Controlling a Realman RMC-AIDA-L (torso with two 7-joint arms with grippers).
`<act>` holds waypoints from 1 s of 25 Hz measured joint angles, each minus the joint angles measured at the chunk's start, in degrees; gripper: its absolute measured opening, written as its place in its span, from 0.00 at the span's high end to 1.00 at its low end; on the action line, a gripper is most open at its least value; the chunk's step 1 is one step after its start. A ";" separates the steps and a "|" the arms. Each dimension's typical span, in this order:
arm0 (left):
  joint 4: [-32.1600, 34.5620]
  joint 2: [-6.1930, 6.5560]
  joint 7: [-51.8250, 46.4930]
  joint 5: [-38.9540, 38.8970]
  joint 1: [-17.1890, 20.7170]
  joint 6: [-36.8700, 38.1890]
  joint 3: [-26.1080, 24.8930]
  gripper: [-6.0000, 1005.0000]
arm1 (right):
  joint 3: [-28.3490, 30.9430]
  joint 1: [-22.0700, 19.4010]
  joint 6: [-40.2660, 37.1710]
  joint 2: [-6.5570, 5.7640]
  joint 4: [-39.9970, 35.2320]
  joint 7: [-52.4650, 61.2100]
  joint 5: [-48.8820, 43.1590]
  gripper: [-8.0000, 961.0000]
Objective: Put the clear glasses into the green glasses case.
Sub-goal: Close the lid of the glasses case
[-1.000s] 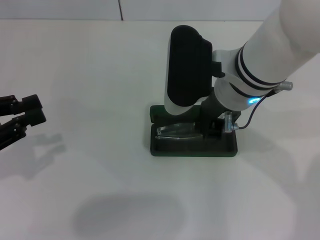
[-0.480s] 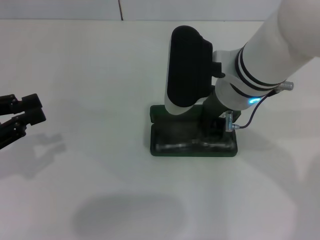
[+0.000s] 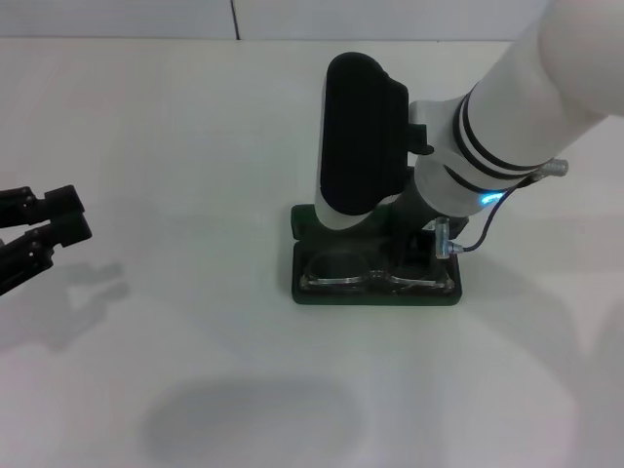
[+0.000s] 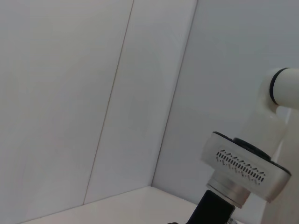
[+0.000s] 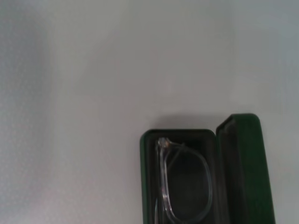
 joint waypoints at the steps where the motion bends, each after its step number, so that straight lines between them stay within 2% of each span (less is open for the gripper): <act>1: -0.01 -0.03 0.03 0.00 0.02 0.00 0.00 0.71 | -0.24 -0.14 -0.05 0.00 -0.46 0.01 0.08 0.85; 8: -0.10 -0.41 0.05 0.00 -0.17 -0.10 -0.28 0.71 | -1.61 -2.48 -0.02 0.00 -5.00 0.01 0.52 0.85; 13: -1.68 -1.05 -0.74 0.00 -1.77 -0.90 -3.66 0.71 | -1.50 -4.54 0.02 0.00 -7.70 -0.26 0.93 0.85; 20: -3.44 -1.30 -2.95 0.00 -4.74 -3.18 -4.38 0.71 | -0.79 -10.00 2.18 -0.02 -14.19 -2.65 1.12 0.85; 25: -3.98 -1.45 -4.74 -0.01 -6.52 -4.31 -4.40 0.71 | 3.16 -16.55 5.63 -0.17 -20.02 -7.09 5.27 0.85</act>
